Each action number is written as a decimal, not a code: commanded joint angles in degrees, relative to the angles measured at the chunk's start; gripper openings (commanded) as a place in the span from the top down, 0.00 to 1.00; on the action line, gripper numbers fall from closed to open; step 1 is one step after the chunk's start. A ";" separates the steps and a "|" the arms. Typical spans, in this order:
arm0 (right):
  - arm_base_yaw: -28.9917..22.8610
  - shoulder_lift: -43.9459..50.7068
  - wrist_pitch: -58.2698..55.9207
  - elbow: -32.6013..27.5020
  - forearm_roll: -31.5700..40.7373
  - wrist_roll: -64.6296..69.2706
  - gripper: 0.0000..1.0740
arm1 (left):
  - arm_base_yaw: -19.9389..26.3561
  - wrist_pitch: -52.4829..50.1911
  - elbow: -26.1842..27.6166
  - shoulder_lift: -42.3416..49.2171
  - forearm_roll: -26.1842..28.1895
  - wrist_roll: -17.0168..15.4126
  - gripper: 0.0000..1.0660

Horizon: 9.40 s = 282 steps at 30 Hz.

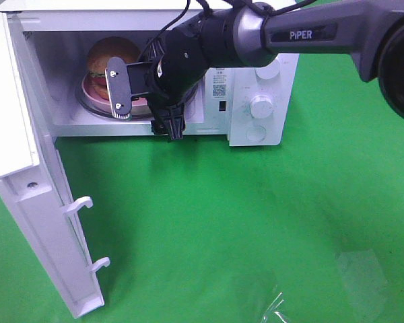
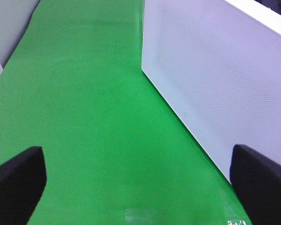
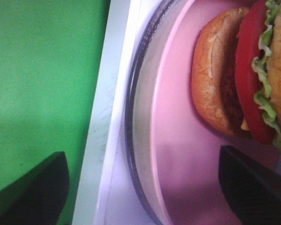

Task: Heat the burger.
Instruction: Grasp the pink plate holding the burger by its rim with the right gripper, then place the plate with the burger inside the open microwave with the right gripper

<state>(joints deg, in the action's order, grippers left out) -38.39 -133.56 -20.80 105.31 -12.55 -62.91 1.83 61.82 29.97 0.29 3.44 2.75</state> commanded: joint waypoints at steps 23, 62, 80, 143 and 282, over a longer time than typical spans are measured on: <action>0.52 -6.30 0.63 7.68 0.69 0.97 0.26 | 0.06 -0.57 -0.17 0.29 -0.11 -0.11 0.06; 0.34 -8.08 -3.61 8.94 2.86 2.69 1.00 | 0.06 -0.57 -0.17 0.29 -0.29 -0.11 0.06; -0.34 0.40 0.00 -0.40 2.64 -6.30 1.00 | 0.06 -0.57 -0.17 0.29 -0.29 -0.11 0.06; -2.98 31.86 19.25 -45.78 6.65 -10.66 1.00 | 0.06 -0.57 -0.17 0.29 -0.29 -0.11 0.06; -2.81 40.79 -32.37 -72.08 -46.81 124.16 0.99 | 0.06 -0.57 -0.17 0.29 -0.29 -0.11 0.06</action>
<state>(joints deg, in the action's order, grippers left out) -41.42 -90.93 -51.74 32.89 -55.18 58.56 1.83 61.82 29.97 0.29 3.21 2.75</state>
